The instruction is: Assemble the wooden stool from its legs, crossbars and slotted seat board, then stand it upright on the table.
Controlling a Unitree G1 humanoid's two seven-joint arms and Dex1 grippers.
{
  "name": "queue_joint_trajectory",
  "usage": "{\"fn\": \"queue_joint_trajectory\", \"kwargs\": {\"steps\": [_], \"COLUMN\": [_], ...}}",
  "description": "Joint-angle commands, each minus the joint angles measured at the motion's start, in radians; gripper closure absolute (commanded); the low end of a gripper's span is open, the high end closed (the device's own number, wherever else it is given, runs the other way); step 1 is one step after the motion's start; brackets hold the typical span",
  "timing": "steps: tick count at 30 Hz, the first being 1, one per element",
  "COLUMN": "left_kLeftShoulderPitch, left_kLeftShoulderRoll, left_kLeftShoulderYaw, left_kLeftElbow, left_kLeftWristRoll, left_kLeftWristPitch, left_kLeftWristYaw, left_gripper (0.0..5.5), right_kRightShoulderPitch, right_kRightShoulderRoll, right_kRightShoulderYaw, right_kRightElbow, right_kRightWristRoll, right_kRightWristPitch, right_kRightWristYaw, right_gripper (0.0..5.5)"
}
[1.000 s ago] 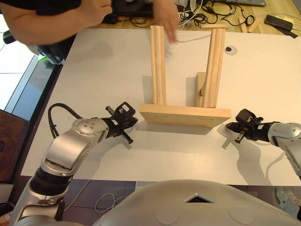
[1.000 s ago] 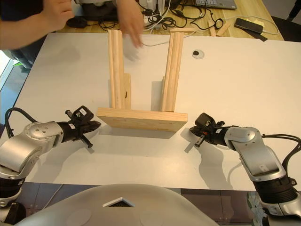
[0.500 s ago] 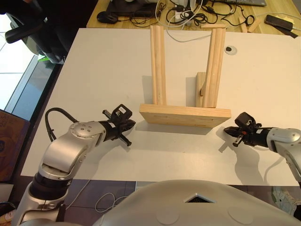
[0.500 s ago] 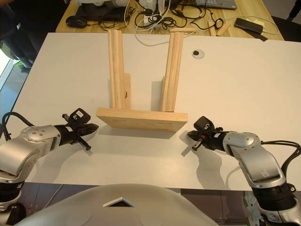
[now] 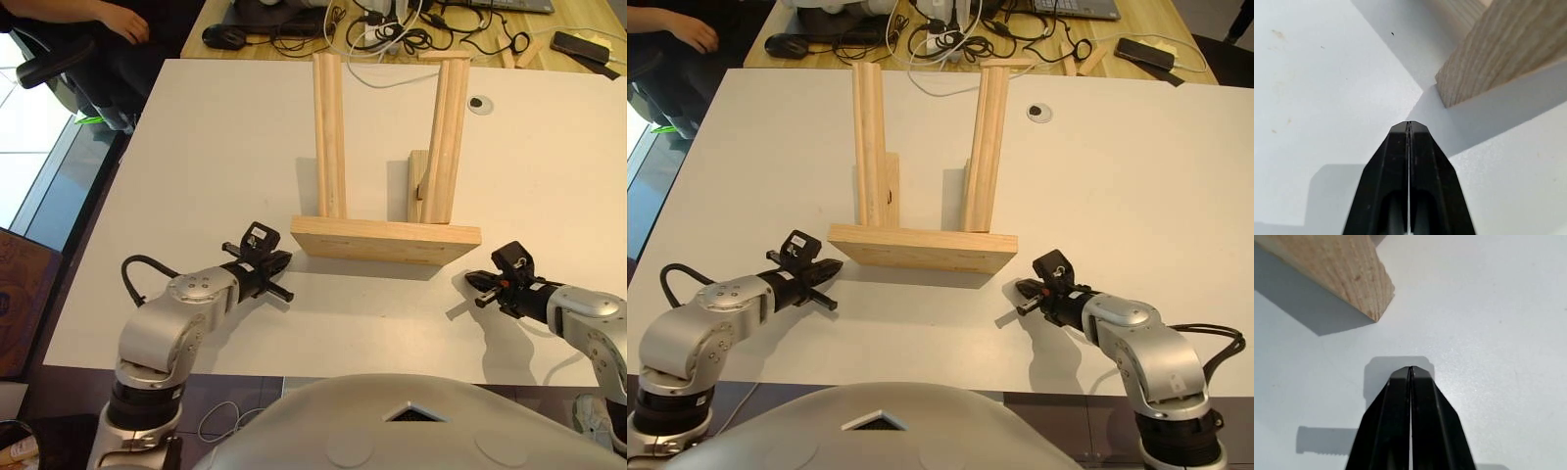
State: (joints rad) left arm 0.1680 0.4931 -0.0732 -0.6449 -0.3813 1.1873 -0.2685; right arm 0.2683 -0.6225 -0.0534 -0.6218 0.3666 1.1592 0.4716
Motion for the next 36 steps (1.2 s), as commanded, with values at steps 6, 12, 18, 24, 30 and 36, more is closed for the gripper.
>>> {"fn": "queue_joint_trajectory", "kwargs": {"steps": [6,12,18,24,30,36], "left_kLeftShoulderPitch": [-0.014,-0.011,-0.008,0.017,0.030,0.031], "left_kLeftShoulderRoll": [-0.155,-0.154,-0.186,-0.232,-0.257,-0.270], "left_kLeftShoulderYaw": [-0.040,-0.004,0.003,0.006,0.009,0.013], "left_kLeftElbow": [0.074,0.050,0.040,0.024,0.020,0.017], "left_kLeftWristRoll": [0.074,0.070,0.044,0.029,0.033,0.035], "left_kLeftWristPitch": [0.013,0.047,0.067,0.079,0.074,0.076], "left_kLeftWristYaw": [0.136,0.137,0.121,0.123,0.131,0.133], "left_gripper": [5.47,5.47,5.47,5.47,5.47,5.47], "right_kRightShoulderPitch": [-0.174,-0.196,-0.228,-0.264,-0.248,-0.220], "right_kRightShoulderRoll": [0.165,0.271,0.397,0.508,0.515,0.467], "right_kRightShoulderYaw": [-0.191,-0.230,-0.335,-0.503,-0.564,-0.535], "right_kRightElbow": [0.146,0.101,0.092,0.145,0.169,0.190], "right_kRightWristRoll": [0.019,0.065,0.099,0.151,0.291,0.392], "right_kRightWristPitch": [0.203,0.323,0.421,0.455,0.455,0.455], "right_kRightWristYaw": [-0.145,-0.152,-0.159,-0.173,-0.191,-0.257], "right_gripper": [5.50,5.50,5.50,5.50,5.50,5.50]}}
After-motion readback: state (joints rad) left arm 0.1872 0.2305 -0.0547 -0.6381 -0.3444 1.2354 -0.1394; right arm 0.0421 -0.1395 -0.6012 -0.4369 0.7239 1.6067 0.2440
